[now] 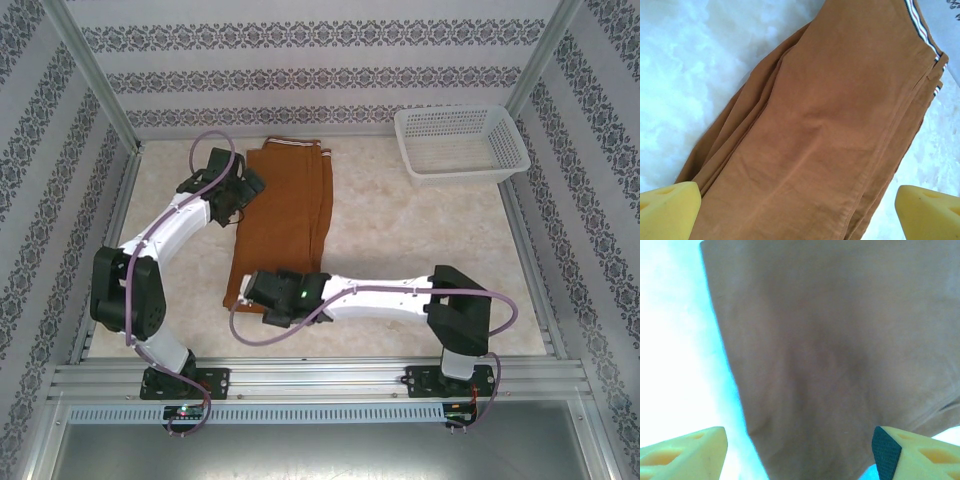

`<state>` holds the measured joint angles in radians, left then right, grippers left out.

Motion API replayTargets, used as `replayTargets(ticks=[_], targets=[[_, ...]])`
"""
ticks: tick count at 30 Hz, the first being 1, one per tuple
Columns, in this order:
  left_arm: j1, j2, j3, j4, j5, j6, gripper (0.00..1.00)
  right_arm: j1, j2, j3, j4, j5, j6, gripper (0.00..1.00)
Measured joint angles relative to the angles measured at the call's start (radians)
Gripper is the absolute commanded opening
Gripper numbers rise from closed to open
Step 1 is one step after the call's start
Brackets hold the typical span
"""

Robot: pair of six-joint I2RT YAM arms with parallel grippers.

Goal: Roll up the long pants

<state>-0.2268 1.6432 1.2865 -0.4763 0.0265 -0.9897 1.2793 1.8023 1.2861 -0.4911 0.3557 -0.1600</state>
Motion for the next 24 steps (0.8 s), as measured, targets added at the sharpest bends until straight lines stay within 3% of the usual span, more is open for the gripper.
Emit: replayTargets(ticks=[11,24], targets=[[-0.013,-0.271,-0.346,0.018,0.021,-0.168,0.93,0.059,0.093,-0.097,0.096,0.089,-0.061,0.77],[-0.013,-0.306,-0.354,0.014,-0.004,-0.205,0.99,0.063,0.154,-0.073,0.175,0.137,-0.186,0.78]])
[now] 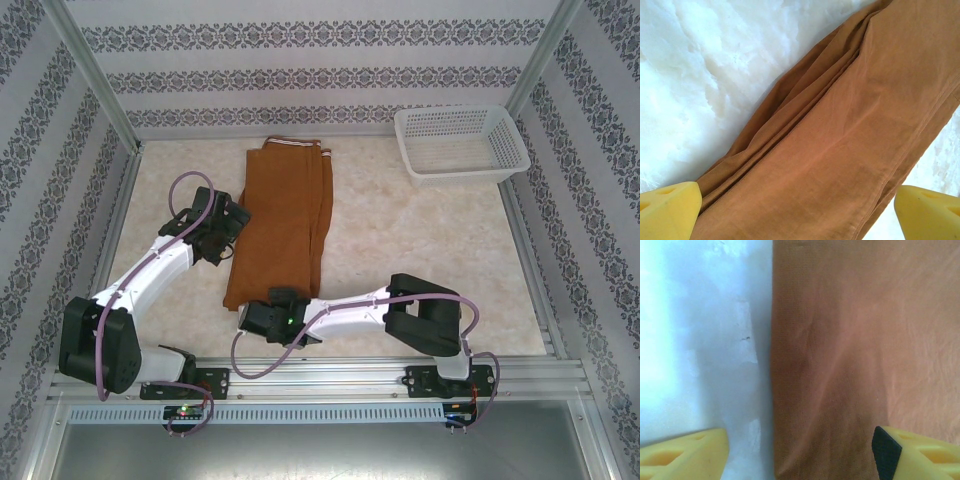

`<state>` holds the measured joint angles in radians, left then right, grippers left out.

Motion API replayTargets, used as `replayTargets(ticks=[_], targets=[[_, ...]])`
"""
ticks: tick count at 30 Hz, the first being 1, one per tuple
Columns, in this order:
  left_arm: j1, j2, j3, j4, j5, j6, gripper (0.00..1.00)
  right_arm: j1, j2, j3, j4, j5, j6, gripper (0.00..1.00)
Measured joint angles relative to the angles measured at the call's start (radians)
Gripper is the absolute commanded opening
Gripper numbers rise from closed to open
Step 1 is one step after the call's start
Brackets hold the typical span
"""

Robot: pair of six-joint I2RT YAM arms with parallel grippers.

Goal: Roll up the long pants

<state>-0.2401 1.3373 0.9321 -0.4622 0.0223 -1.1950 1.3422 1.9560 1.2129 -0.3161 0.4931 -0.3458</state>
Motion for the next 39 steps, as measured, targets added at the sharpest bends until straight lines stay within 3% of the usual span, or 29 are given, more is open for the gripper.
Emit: replayTargets(ticks=[10,16,18,19,20,26,39], targets=[[0.0,0.0,0.0,0.0,0.0,-0.011,1.0,0.003,0.024,0.018,0.014,0.006,-0.127,0.71],[0.0,0.0,0.005,0.0,0.0,-0.01,1.0,-0.006,0.048,0.051,-0.029,-0.057,-0.173,0.41],[0.0,0.0,0.007,0.0,0.0,-0.01,1.0,-0.021,0.055,0.062,-0.032,-0.083,-0.183,0.24],[0.0,0.0,0.008,0.0,0.0,-0.01,1.0,-0.04,0.069,0.07,0.015,-0.074,-0.183,0.03],[0.0,0.0,0.008,0.0,0.0,-0.01,1.0,-0.069,0.09,0.084,0.05,-0.075,-0.182,0.0],[0.0,0.002,0.008,0.0,0.0,-0.01,1.0,-0.186,0.109,0.121,0.119,-0.063,-0.168,0.0],[0.0,0.012,0.009,0.0,0.001,-0.011,1.0,-0.195,0.036,0.245,-0.143,-0.17,-0.037,0.0]])
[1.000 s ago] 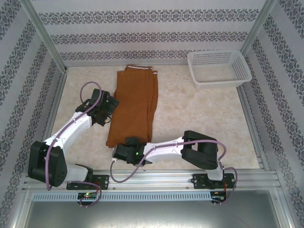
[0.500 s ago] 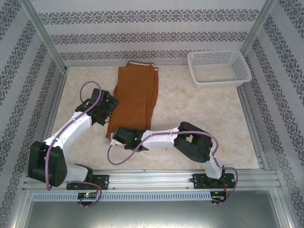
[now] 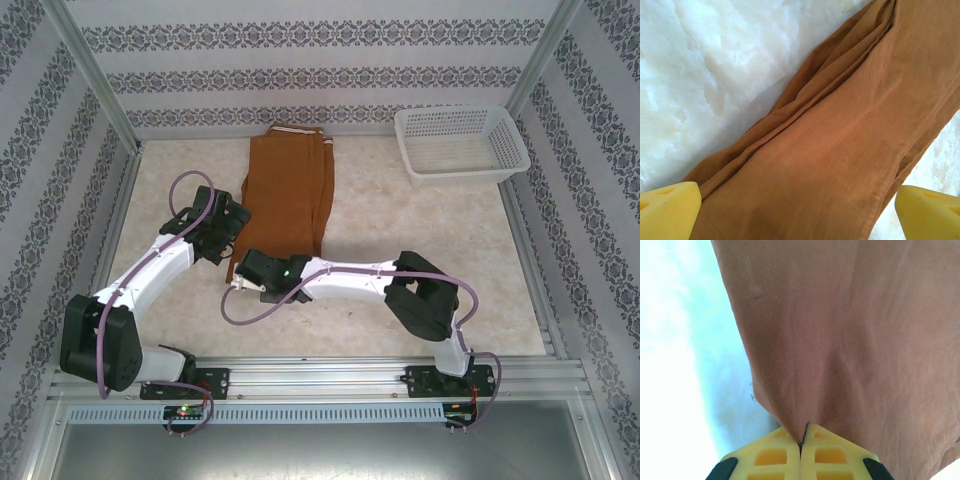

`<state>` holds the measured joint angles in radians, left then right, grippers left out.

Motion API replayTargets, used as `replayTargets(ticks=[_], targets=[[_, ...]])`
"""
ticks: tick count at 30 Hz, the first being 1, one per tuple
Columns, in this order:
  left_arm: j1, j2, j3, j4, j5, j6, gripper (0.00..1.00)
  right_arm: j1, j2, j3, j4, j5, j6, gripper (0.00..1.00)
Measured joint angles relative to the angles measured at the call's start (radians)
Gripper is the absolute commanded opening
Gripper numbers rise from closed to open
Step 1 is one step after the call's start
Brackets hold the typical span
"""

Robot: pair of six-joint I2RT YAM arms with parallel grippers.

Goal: Roll up the long pants

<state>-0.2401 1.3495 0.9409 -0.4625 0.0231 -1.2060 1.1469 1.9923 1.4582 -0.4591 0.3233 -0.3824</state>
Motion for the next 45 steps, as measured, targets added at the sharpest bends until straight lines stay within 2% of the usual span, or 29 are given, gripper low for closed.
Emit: replayTargets(ticks=[10,17,18,20,24,25,26,27,36,45], targets=[[0.0,-0.005,0.0,0.0,0.003,-0.008,1.0,-0.096,-0.027,0.11,-0.163,-0.22,0.101,0.0],[0.0,-0.043,0.0,-0.002,0.003,-0.008,1.0,-0.17,0.043,0.243,-0.256,-0.37,0.143,0.0],[0.0,-0.049,0.0,-0.004,0.003,-0.011,0.97,-0.179,0.057,0.261,-0.27,-0.39,0.146,0.0],[0.0,-0.058,0.0,-0.013,0.003,-0.018,0.84,-0.195,0.082,0.298,-0.3,-0.421,0.152,0.0],[-0.003,-0.081,-0.001,-0.042,0.003,-0.027,0.3,-0.225,0.13,0.364,-0.335,-0.471,0.157,0.0],[-0.003,-0.089,-0.002,-0.05,0.003,-0.027,0.21,-0.232,0.138,0.373,-0.34,-0.48,0.16,0.0],[-0.005,-0.099,-0.005,-0.055,0.002,-0.03,0.07,-0.24,0.147,0.386,-0.349,-0.493,0.164,0.0],[-0.008,-0.113,-0.009,-0.058,-0.001,-0.034,0.0,-0.248,0.157,0.399,-0.357,-0.504,0.166,0.0],[-0.069,-0.187,-0.074,-0.077,0.009,-0.089,0.0,-0.323,0.242,0.512,-0.411,-0.584,0.175,0.0],[-0.174,-0.128,-0.088,-0.046,0.011,-0.164,0.0,-0.366,0.298,0.597,-0.457,-0.631,0.179,0.0]])
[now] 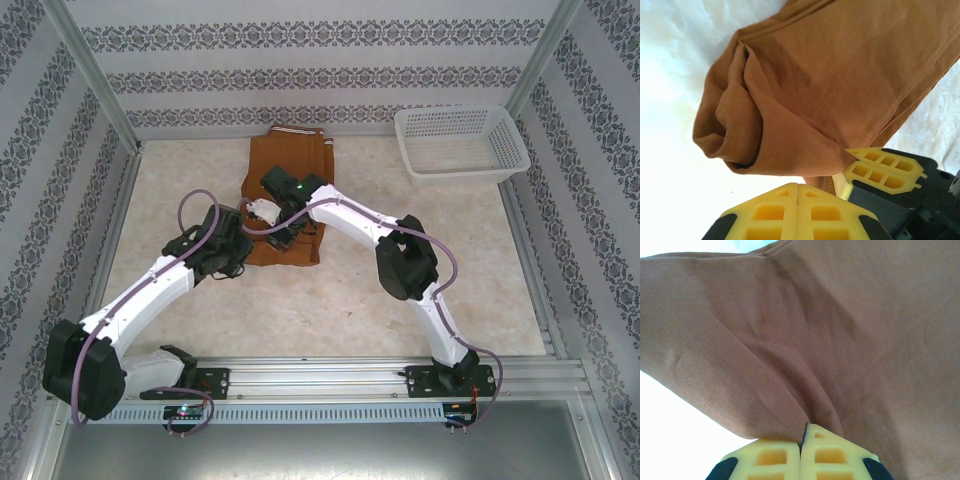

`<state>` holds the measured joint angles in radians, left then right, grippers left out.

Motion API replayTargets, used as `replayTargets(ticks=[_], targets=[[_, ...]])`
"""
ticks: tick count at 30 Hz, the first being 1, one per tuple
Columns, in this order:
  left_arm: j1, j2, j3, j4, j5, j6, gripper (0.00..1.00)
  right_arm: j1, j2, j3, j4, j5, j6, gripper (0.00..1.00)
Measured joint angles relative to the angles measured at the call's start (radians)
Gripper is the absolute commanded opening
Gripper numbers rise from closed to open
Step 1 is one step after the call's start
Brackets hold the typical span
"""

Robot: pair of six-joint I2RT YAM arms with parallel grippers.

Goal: Roll up the long pants

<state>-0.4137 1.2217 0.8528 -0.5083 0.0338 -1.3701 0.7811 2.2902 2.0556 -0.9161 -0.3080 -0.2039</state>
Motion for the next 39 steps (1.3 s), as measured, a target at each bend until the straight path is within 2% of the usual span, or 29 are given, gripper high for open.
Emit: replayTargets(ticks=[10,16,18,19,21,24,32,39], targets=[[-0.031,0.262,0.12,-0.001,-0.1,0.012,0.0,-0.032,0.03,0.005,0.0,-0.004,0.02,0.0],[-0.031,0.33,0.165,-0.012,-0.214,0.023,0.0,-0.035,0.031,0.004,0.002,-0.005,0.023,0.01],[-0.03,0.348,0.184,-0.027,-0.251,0.027,0.0,-0.039,0.031,0.004,0.004,-0.005,0.023,0.07],[-0.029,0.356,0.193,-0.033,-0.27,0.029,0.0,-0.04,0.032,0.004,0.005,-0.005,0.023,0.14],[-0.025,0.372,0.203,-0.037,-0.294,0.033,0.0,-0.043,0.034,0.003,0.008,-0.005,0.025,0.44],[-0.016,0.399,0.204,-0.043,-0.318,0.034,0.0,-0.05,0.037,-0.002,0.009,0.014,0.024,0.65],[-0.012,0.453,0.208,-0.045,-0.323,0.034,0.0,-0.053,0.013,-0.079,0.062,0.06,0.056,0.73],[-0.013,0.47,0.237,-0.046,-0.312,0.034,0.0,-0.053,-0.144,-0.269,0.126,0.098,0.129,0.75]])
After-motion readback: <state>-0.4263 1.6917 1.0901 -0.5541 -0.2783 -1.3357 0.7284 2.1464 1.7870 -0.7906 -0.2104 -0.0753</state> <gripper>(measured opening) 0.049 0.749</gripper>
